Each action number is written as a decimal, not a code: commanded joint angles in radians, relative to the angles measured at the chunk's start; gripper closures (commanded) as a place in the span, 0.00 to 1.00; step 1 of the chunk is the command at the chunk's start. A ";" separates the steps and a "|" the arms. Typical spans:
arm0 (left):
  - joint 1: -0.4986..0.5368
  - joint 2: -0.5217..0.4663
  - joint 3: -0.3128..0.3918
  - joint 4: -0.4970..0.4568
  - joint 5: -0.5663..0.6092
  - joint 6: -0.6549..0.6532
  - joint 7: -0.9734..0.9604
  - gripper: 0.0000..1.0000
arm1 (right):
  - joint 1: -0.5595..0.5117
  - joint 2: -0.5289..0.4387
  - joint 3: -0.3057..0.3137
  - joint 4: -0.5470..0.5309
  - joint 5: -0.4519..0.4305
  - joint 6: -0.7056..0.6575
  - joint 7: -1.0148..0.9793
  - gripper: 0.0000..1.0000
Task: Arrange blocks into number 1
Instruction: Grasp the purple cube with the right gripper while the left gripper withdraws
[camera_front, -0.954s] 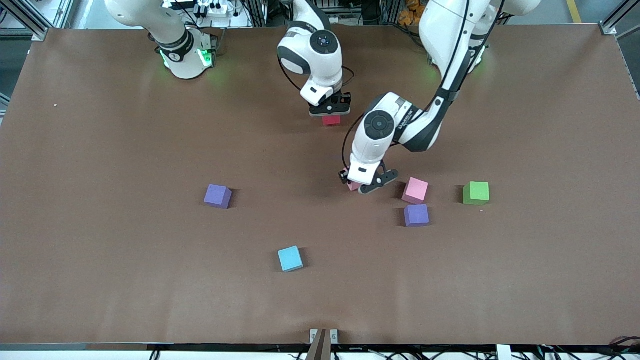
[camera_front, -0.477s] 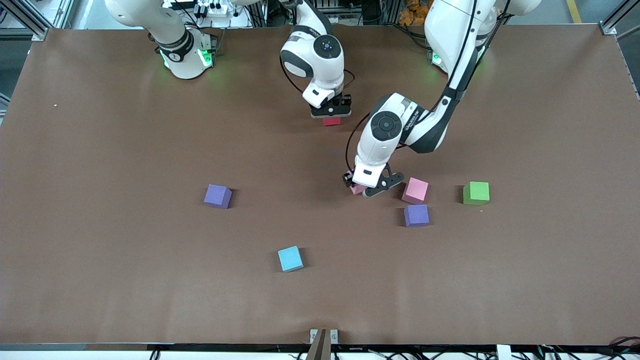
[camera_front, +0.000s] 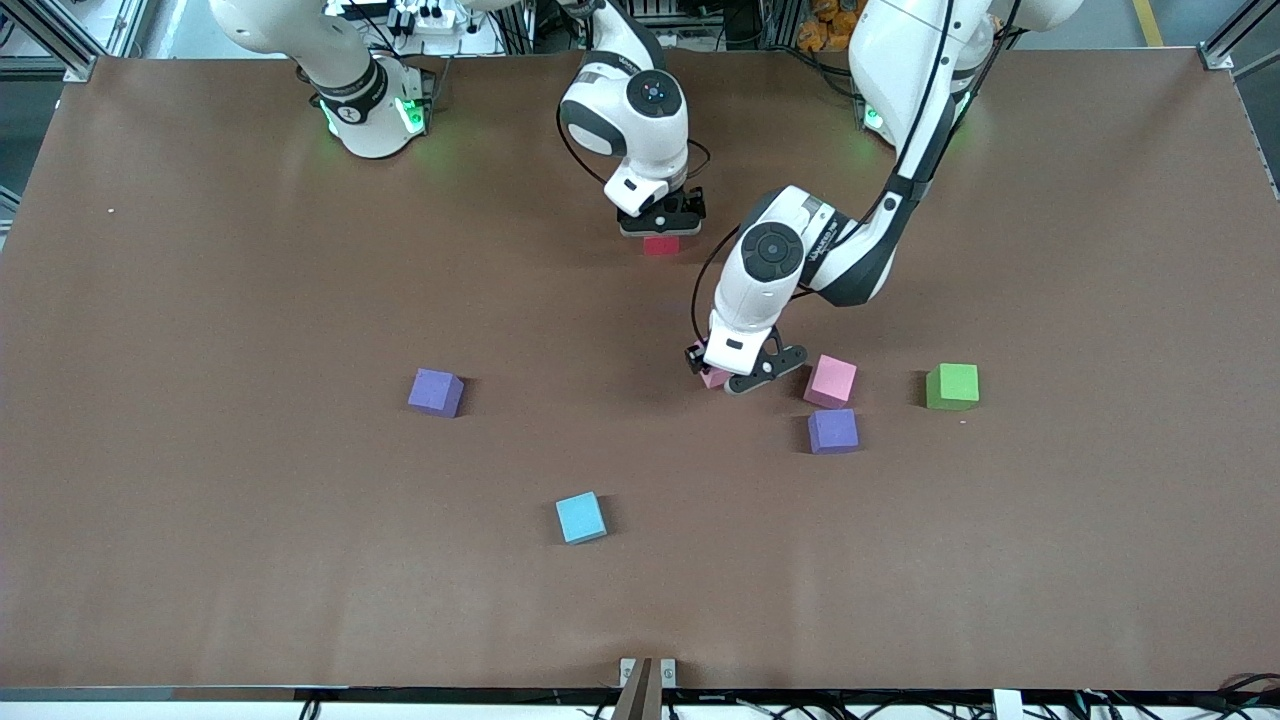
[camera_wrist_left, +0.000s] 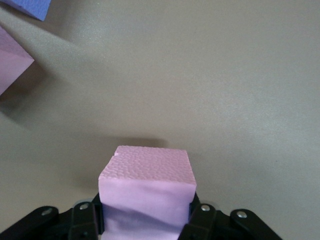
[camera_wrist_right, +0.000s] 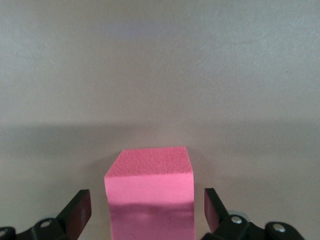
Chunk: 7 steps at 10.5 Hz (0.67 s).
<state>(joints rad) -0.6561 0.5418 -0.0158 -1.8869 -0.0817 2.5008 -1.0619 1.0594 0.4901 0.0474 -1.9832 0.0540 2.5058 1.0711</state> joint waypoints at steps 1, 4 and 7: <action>-0.017 -0.026 -0.003 -0.009 -0.018 -0.005 0.026 1.00 | -0.115 -0.164 0.054 -0.119 -0.008 -0.015 0.017 0.00; -0.048 -0.033 -0.068 -0.012 -0.020 -0.006 0.020 1.00 | -0.309 -0.367 0.058 -0.276 -0.029 -0.098 0.003 0.00; -0.091 -0.020 -0.145 -0.034 -0.013 -0.006 0.019 1.00 | -0.523 -0.429 0.058 -0.286 -0.065 -0.199 -0.035 0.01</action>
<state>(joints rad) -0.7323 0.5297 -0.1401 -1.8988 -0.0817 2.4976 -1.0581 0.6319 0.1049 0.0818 -2.2285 0.0038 2.3153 1.0532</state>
